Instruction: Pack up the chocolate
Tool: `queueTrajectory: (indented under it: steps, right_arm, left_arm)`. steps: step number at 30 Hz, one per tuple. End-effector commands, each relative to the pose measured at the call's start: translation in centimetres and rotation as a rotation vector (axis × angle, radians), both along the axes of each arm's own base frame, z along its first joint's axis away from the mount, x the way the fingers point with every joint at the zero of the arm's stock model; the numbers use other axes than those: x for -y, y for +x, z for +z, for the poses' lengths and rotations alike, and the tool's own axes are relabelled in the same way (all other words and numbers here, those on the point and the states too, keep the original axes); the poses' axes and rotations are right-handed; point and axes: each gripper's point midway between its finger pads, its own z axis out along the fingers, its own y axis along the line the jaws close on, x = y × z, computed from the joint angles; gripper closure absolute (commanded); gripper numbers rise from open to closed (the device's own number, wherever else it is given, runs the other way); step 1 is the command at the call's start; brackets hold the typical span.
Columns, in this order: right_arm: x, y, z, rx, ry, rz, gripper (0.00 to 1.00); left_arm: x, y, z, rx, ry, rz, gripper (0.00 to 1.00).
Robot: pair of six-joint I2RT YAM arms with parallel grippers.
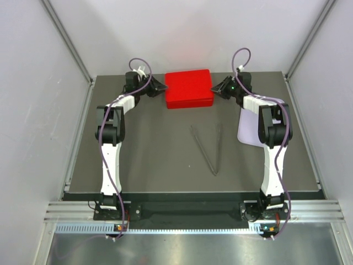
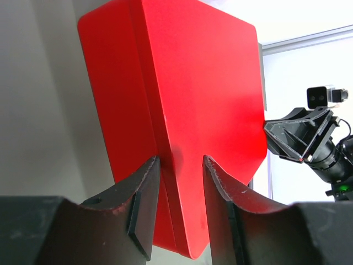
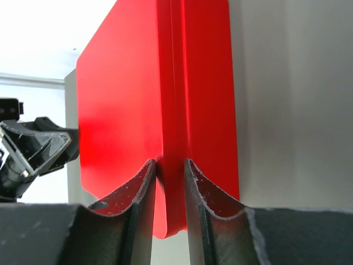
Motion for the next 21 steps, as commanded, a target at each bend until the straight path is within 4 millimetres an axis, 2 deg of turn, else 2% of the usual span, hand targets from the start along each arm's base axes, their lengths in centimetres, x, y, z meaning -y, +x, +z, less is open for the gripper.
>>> queueTrajectory:
  steps: [1,6,13,18,21]
  right_arm:
    - [1.1,-3.7,-6.6,-0.229,-0.157,-0.043,0.75]
    - [1.5,-5.7,-9.0,-0.308,-0.185,-0.053,0.72]
    - [0.8,-7.0,-10.3,-0.344,-0.19,-0.037,0.74]
    - [1.1,-7.0,-10.3,-0.351,-0.198,-0.044,0.76]
    - [0.9,-6.0,-8.0,-0.285,-0.174,-0.025,0.76]
  left_arm:
    - [0.2,0.0,2.9,0.072,0.007,-0.008,0.58]
    - [0.0,-0.7,2.8,0.065,0.014,-0.004,0.58]
    - [0.1,-1.3,3.6,0.074,0.015,-0.011,0.54]
    - [0.1,-1.4,4.4,0.078,0.014,-0.014,0.54]
    - [0.2,-1.7,5.1,0.084,0.01,-0.022,0.54]
